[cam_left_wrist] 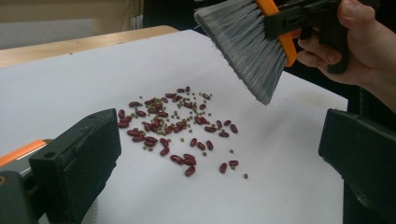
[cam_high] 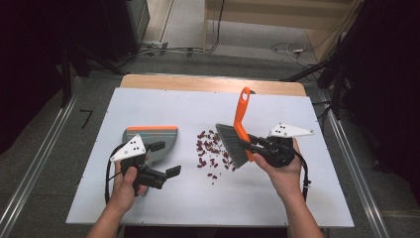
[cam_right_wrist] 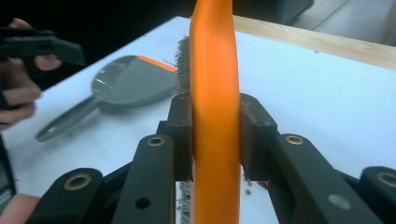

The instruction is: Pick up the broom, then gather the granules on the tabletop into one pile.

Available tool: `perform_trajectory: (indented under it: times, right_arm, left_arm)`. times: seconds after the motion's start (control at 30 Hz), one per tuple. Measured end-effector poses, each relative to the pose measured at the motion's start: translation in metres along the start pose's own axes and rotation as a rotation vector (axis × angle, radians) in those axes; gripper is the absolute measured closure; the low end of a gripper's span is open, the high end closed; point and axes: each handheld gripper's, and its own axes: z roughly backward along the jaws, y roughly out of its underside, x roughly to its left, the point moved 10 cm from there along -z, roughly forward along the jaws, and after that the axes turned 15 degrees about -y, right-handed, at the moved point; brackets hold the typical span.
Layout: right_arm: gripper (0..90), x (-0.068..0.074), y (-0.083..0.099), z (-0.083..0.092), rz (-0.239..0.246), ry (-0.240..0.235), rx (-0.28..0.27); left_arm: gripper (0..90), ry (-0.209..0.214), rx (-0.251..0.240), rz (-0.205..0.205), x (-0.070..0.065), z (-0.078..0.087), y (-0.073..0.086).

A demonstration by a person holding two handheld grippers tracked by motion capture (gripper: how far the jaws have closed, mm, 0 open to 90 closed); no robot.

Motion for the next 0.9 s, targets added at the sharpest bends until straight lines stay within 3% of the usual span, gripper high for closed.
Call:
perform_trajectory:
  times: [0.23, 0.37, 0.43, 0.53, 0.63, 0.73, 0.9]
  right_arm:
    - [68.3, -0.016, 0.005, 0.004, -0.034, 0.041, 0.009]
    - [68.2, -0.030, 0.005, 0.009, -0.062, 0.083, 0.012]
    - [68.3, -0.039, 0.006, 0.012, -0.064, 0.126, 0.030]
    - [68.2, -0.053, 0.006, 0.015, -0.087, 0.168, 0.050]
    - [68.3, -0.061, 0.007, 0.015, -0.109, 0.177, 0.065]
    - [68.2, -0.079, 0.009, 0.010, -0.105, 0.230, 0.130]
    - [68.2, -0.100, 0.008, 0.004, -0.082, 0.338, 0.242]
  left_arm:
    - [0.0, -0.038, 0.011, 0.004, 0.012, 0.003, 0.005]
    - [0.0, -0.060, 0.017, -0.021, 0.015, 0.008, 0.009]
    - [0.0, -0.068, 0.016, -0.020, 0.017, 0.009, 0.010]
    - [0.0, -0.091, 0.015, 0.003, 0.027, 0.014, 0.015]
    - [0.0, -0.090, 0.004, 0.026, 0.032, 0.018, 0.016]
    - [0.0, -0.089, 0.000, 0.032, 0.036, 0.021, 0.018]
    - [0.0, -0.090, 0.009, 0.002, 0.036, 0.022, 0.019]
